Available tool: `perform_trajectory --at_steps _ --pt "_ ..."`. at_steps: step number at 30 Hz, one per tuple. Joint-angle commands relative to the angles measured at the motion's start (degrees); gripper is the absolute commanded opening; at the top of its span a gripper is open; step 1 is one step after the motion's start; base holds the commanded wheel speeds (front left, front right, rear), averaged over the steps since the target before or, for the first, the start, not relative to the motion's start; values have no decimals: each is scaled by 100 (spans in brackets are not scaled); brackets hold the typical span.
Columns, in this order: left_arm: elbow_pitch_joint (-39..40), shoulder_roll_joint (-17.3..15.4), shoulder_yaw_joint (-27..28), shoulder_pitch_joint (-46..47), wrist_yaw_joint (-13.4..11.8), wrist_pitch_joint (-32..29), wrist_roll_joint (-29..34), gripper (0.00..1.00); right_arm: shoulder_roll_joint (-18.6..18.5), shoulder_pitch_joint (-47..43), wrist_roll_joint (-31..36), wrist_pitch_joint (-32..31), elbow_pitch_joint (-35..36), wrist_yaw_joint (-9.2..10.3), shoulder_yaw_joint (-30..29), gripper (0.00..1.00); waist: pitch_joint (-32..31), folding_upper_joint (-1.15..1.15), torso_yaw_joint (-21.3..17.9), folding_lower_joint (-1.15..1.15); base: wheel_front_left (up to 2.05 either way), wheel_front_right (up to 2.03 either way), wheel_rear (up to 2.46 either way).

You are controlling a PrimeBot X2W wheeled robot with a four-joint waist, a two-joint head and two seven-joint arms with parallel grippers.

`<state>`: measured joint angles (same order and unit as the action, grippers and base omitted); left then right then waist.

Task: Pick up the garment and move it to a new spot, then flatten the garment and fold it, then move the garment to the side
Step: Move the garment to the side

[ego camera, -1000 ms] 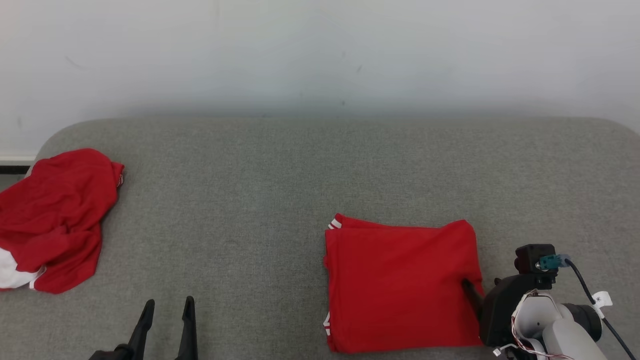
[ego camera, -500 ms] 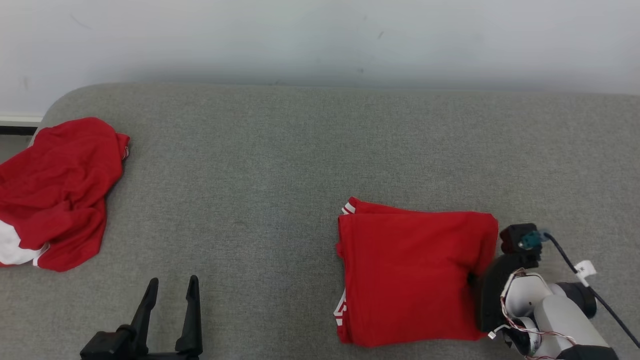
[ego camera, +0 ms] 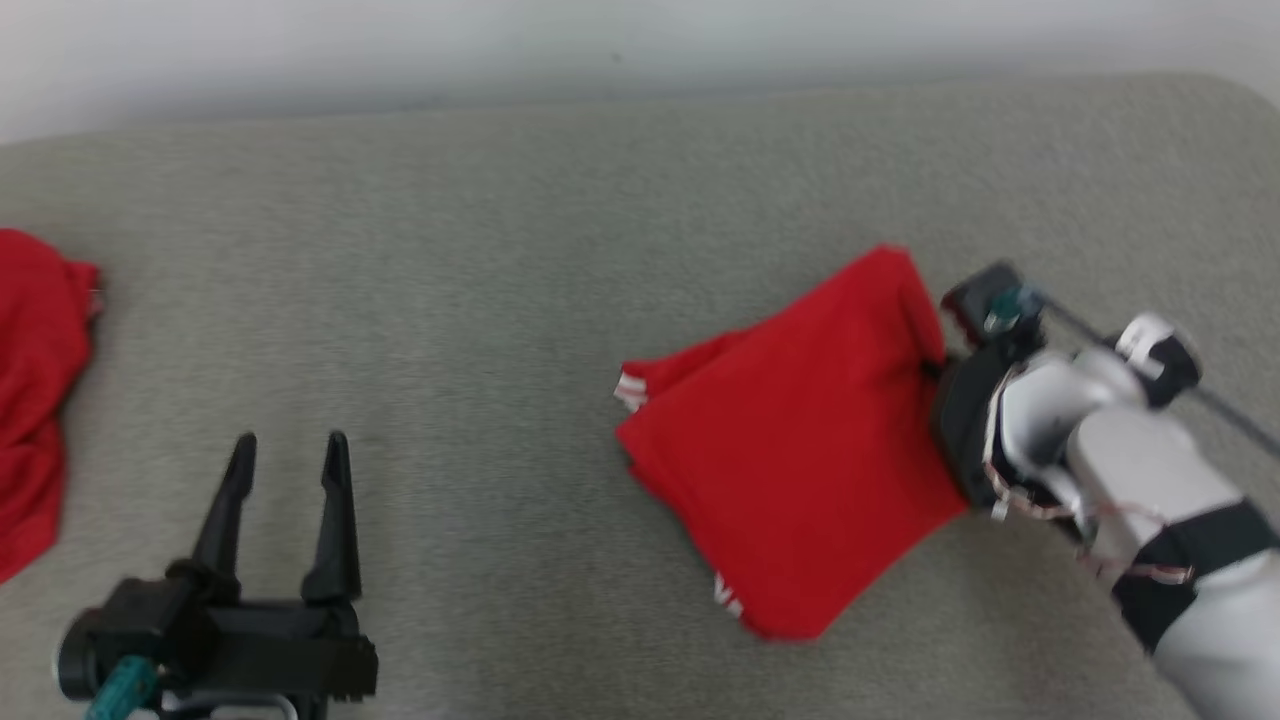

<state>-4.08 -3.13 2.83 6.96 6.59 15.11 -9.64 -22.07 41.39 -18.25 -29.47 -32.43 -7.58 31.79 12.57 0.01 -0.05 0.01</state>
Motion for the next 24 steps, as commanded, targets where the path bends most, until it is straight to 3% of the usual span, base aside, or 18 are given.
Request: perform_trajectory --at_steps 1,10,24 --pt "75 -105 29 210 29 3 97 100 -141 315 -95 109 -76 17 151 0 683 -1 -737 -1 0 0 0" --pt "425 -416 -54 797 79 3 315 100 -663 1339 -189 1000 -781 17 431 0 1294 -1 -1549 -1 0 0 0" --pt "618 -898 -270 1046 78 3 390 100 -1217 2122 267 2166 -1721 18 -37 0 1872 -1 -1944 -1 0 0 0"
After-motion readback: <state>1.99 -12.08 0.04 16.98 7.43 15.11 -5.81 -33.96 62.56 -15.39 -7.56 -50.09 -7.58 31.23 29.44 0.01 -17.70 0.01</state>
